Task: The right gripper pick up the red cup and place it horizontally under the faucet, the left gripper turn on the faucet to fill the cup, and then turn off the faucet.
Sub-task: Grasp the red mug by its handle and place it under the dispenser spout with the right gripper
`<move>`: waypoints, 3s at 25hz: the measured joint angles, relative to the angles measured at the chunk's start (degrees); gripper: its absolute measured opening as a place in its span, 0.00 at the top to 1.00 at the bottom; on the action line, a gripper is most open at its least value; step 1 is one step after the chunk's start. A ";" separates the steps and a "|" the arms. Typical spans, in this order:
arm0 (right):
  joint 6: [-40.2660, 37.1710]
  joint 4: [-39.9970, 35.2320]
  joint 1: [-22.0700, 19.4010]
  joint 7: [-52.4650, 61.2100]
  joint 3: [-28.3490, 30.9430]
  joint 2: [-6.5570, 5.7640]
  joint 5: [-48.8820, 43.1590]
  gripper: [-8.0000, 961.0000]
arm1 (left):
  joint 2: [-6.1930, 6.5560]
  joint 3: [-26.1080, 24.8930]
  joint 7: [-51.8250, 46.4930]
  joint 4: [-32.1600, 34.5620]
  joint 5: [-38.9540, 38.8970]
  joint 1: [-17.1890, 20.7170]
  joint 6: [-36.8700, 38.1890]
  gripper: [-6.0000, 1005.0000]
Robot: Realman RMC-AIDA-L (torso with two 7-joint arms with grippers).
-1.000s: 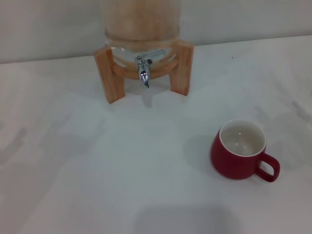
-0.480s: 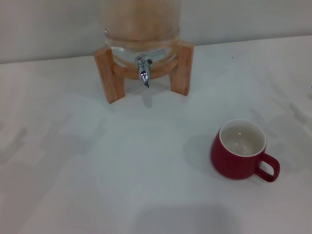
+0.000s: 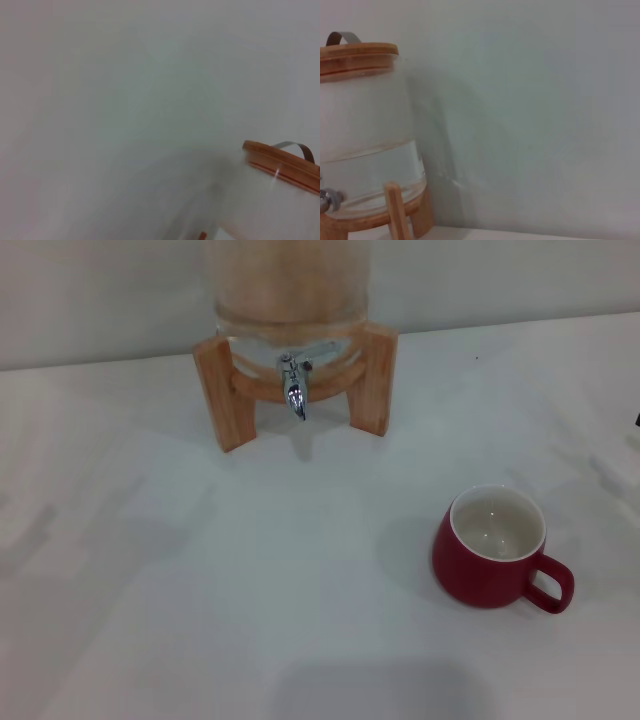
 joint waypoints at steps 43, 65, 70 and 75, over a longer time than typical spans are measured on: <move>12.53 1.01 -7.39 -9.53 -14.21 -0.04 -6.00 0.31 | 1.18 0.57 -1.98 0.45 0.93 -0.75 -3.18 0.16; 9.57 12.58 -6.07 -24.22 -12.76 -0.05 -5.53 0.31 | 1.34 0.47 -3.91 0.53 0.85 -2.05 -3.69 0.18; 7.58 14.00 -5.03 -24.69 -12.71 0.03 -4.71 0.31 | 1.39 0.51 -4.02 0.53 0.85 -2.07 -3.67 0.18; 6.87 14.14 -4.67 -24.75 -12.71 0.09 -4.37 0.31 | 1.42 0.43 -4.08 0.59 0.85 -2.06 -3.68 0.18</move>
